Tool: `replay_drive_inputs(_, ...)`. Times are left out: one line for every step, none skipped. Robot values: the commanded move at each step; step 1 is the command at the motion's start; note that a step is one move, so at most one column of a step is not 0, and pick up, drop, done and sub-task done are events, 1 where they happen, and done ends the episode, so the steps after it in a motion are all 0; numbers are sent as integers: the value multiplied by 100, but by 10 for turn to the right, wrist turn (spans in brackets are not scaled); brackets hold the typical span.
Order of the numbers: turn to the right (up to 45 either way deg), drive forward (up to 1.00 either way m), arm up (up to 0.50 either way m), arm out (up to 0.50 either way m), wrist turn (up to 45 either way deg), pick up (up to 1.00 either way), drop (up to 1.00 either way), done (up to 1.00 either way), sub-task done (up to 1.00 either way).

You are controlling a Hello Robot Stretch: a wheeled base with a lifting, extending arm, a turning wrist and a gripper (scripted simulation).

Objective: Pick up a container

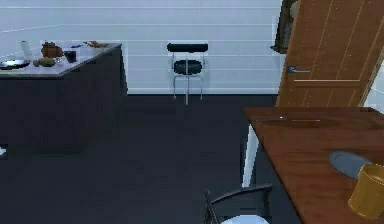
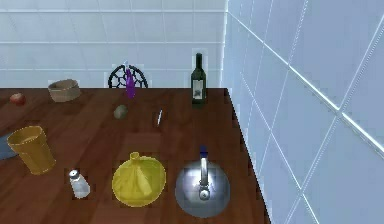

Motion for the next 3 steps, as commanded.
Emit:
replay_drive_inputs(0, 0, 50, 0, 0, 0, 0, 0, 0)
replay_drive_inputs(0, 0, 38, 0, 0, 0, 0, 0, 0)
replay_drive_inputs(0, 0, 0, 8, 0, 0, 0, 0, 0)
